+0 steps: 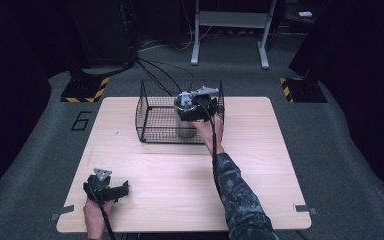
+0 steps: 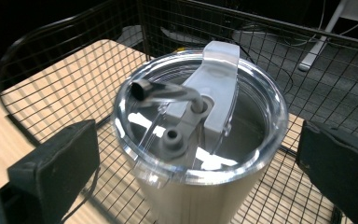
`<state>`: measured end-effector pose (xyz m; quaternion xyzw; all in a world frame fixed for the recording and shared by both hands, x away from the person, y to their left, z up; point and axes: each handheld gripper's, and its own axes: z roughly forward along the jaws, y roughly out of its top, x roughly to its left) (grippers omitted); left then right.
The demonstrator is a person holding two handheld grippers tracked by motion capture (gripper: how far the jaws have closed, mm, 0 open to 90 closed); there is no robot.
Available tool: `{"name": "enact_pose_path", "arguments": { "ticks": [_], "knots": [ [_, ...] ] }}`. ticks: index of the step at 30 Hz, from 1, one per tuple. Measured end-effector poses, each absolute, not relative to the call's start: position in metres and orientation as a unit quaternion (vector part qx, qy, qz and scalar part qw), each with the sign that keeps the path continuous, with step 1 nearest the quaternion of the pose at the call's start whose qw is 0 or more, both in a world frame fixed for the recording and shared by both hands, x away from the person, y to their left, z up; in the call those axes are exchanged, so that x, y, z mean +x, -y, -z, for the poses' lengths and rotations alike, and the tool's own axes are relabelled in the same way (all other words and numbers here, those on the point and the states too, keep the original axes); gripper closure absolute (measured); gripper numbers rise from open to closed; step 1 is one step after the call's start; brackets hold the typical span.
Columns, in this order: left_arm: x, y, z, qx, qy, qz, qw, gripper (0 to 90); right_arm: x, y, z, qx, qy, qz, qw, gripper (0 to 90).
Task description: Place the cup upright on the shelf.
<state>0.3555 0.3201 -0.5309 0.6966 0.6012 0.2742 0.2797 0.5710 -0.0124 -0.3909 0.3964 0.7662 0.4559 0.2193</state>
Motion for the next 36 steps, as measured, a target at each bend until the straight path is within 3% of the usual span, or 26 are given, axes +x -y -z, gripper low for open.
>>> {"name": "enact_pose_path", "arguments": {
  "ticks": [8, 15, 25, 32, 36],
  "knots": [
    [0.356, -0.320, 0.531, 0.695, -0.603, -0.271, 0.282, 0.8, 0.532, 0.028, 0.380, 0.366, -0.771, -0.470, 0.225, 0.0],
    [0.356, -0.320, 0.531, 0.695, -0.603, -0.272, 0.282, 0.8, 0.489, 0.044, 0.390, 0.353, -0.772, -0.476, 0.231, 0.0],
    [0.356, -0.320, 0.531, 0.695, -0.603, -0.273, 0.281, 0.8, 0.419, 0.083, 0.459, 0.371, -0.781, -0.452, 0.217, 0.0],
    [0.356, -0.320, 0.531, 0.695, -0.603, -0.273, 0.280, 0.7, 0.397, 0.108, 0.502, 0.404, -0.791, -0.420, 0.185, 0.0],
    [0.356, -0.320, 0.531, 0.695, -0.603, -0.273, 0.281, 0.7, 0.390, 0.118, 0.510, 0.415, -0.792, -0.408, 0.184, 0.0]
  ]
}}
